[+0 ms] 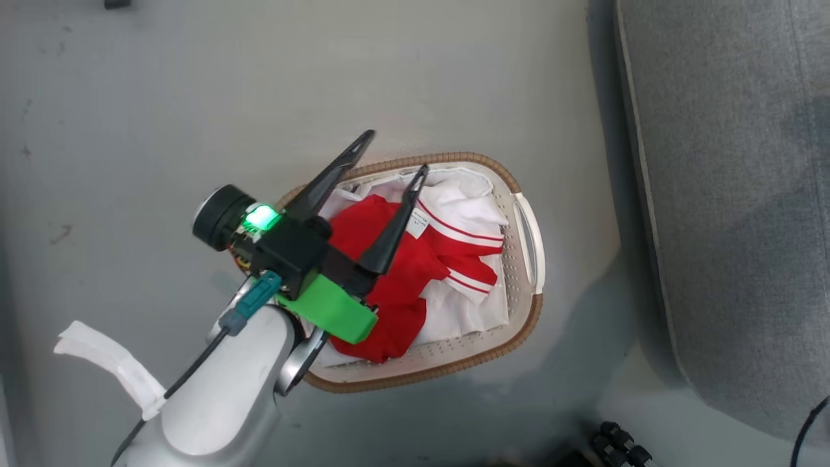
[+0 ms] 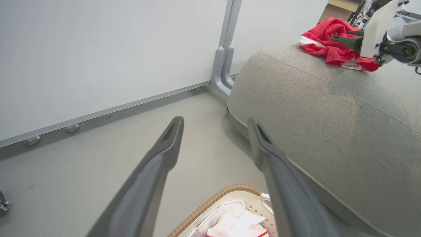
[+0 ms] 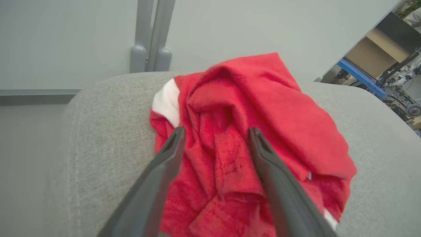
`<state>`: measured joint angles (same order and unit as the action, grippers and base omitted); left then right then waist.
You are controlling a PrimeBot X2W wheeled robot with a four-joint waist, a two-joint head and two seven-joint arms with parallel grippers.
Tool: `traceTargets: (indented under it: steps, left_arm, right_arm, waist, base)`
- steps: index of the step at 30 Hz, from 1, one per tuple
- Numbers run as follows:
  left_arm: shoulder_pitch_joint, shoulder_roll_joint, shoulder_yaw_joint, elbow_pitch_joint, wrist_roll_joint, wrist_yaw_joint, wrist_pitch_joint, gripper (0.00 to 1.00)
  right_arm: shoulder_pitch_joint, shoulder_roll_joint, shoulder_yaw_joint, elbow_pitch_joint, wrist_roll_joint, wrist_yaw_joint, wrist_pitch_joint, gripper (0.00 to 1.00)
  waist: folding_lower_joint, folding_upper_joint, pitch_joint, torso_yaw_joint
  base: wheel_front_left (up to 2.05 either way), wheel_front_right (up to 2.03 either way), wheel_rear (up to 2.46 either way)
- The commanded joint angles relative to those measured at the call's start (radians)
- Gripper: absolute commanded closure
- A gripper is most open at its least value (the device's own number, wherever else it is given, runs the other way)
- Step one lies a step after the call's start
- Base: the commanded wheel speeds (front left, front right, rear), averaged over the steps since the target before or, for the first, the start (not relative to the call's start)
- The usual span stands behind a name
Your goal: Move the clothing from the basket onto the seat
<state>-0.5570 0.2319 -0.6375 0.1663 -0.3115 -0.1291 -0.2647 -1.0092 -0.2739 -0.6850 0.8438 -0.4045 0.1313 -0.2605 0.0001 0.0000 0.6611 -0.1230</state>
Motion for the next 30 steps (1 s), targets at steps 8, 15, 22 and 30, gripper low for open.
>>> traceTargets:
  steps: [8, 15, 22, 30]
  left_arm:
    - [0.114, -0.025, 0.128, 0.033, -0.001, -0.003, 0.001, 0.00]
    - [0.204, -0.060, 0.245, 0.078, 0.023, -0.003, 0.001, 0.00]
    - [0.278, -0.081, 0.342, 0.119, 0.026, -0.003, 0.001, 0.00]
    - [0.370, -0.106, 0.465, 0.150, 0.062, -0.003, 0.001, 0.00]
  right_arm:
    - [0.210, 0.106, 0.276, -0.249, 0.243, -0.001, -0.005, 0.00]
    - [0.378, 0.148, 0.478, -0.363, 0.433, -0.001, -0.006, 0.00]
    - [0.520, 0.189, 0.572, -0.420, 0.506, -0.001, -0.006, 0.00]
    - [0.644, 0.213, 0.629, -0.445, 0.551, -0.001, -0.006, 0.00]
  waist:
    - [-0.0001, 0.0000, -0.198, -0.008]
    - [-0.0001, 0.0000, -0.305, 0.035]
    - [-0.0001, 0.0000, -0.388, 0.080]
    - [-0.0001, 0.0000, -0.472, 0.100]
  base:
    - [0.00, 0.00, 0.00]
    - [0.00, 0.00, 0.00]
    - [0.00, 0.00, 0.00]
    - [0.00, 0.00, 0.00]
